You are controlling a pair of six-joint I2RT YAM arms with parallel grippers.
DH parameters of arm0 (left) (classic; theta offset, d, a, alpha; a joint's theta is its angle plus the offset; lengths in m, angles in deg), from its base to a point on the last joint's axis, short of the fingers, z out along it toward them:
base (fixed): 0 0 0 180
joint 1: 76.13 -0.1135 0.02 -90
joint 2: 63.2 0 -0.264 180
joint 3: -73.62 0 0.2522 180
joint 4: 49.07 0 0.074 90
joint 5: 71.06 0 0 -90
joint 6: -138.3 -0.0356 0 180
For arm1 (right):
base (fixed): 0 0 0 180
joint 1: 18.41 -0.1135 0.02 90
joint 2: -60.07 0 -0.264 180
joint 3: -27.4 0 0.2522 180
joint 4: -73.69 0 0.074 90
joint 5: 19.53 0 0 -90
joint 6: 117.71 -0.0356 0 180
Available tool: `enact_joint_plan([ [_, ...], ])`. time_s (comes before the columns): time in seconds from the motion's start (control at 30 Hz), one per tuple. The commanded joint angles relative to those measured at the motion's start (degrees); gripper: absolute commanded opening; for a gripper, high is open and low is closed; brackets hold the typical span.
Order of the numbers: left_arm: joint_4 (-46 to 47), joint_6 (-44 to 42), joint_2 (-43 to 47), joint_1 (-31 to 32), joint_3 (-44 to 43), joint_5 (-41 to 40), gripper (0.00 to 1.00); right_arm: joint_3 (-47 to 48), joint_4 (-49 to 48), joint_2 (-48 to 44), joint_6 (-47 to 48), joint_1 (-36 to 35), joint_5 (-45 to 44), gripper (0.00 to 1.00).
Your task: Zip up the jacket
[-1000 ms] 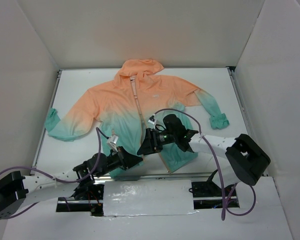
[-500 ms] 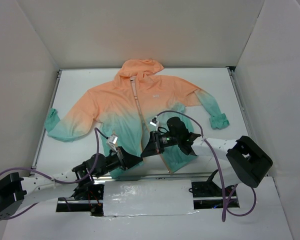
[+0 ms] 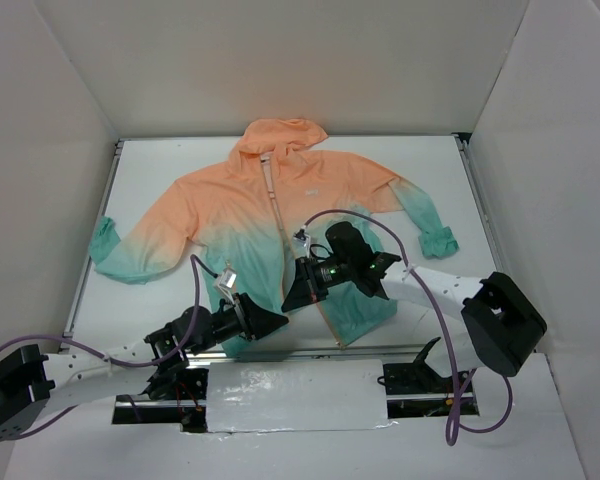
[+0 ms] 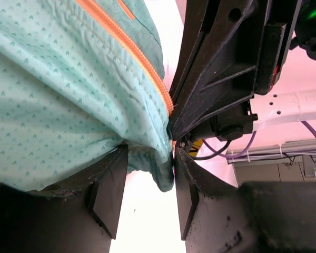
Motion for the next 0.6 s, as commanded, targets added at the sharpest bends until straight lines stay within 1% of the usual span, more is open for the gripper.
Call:
enact_joint_plan([
  [0.0, 4.89, -0.98, -0.07, -0.21, 1.10, 1.42, 0.52, 2.51, 3.94, -1.61, 4.36, -0.50, 2.48, 0.00],
  [0.03, 4.89, -1.07, -0.07, -0.12, 0.84, 1.59, 0.50, 2.60, 3.85, -1.52, 4.27, -0.42, 2.57, 0.00],
  [0.1, 5.16, -1.42, -0.25, -0.12, 0.66, 1.86, 0.43, 2.42, 3.76, -1.08, 4.36, -0.42, 2.83, 0.00],
  [0.13, 5.16, -1.51, -0.25, -0.21, 0.57, 2.03, 0.42, 2.51, 4.11, -0.91, 4.53, -0.50, 2.66, 0.00],
  [0.3, 5.16, -2.04, -0.07, -0.21, 0.57, 3.00, 0.44, 3.74, 7.54, 0.06, 6.91, -0.50, 1.34, 0.00],
  [0.4, 4.89, -2.13, -0.07, -0.21, 0.74, 3.17, 0.40, 4.36, 7.89, 0.23, 7.17, -0.50, 1.51, 0.00],
  [0.47, 5.24, -2.04, -0.33, -0.21, 1.01, 3.26, 0.43, 4.79, 8.16, 0.32, 7.26, -0.42, 1.34, 0.00],
  [0.5, 5.51, -2.04, -0.51, -0.21, 1.01, 3.35, 0.46, 4.97, 8.25, 0.41, 7.26, -0.50, 1.34, 0.00],
  [0.53, 5.68, -2.13, -0.77, -0.21, 0.83, 3.44, 0.52, 5.15, 8.33, 0.41, 7.17, -0.42, 1.17, 0.00],
  [0.57, 5.77, -2.22, -1.12, -0.21, 0.75, 3.44, 0.54, 5.41, 8.33, 0.58, 7.08, -0.41, 0.99, 0.00],
])
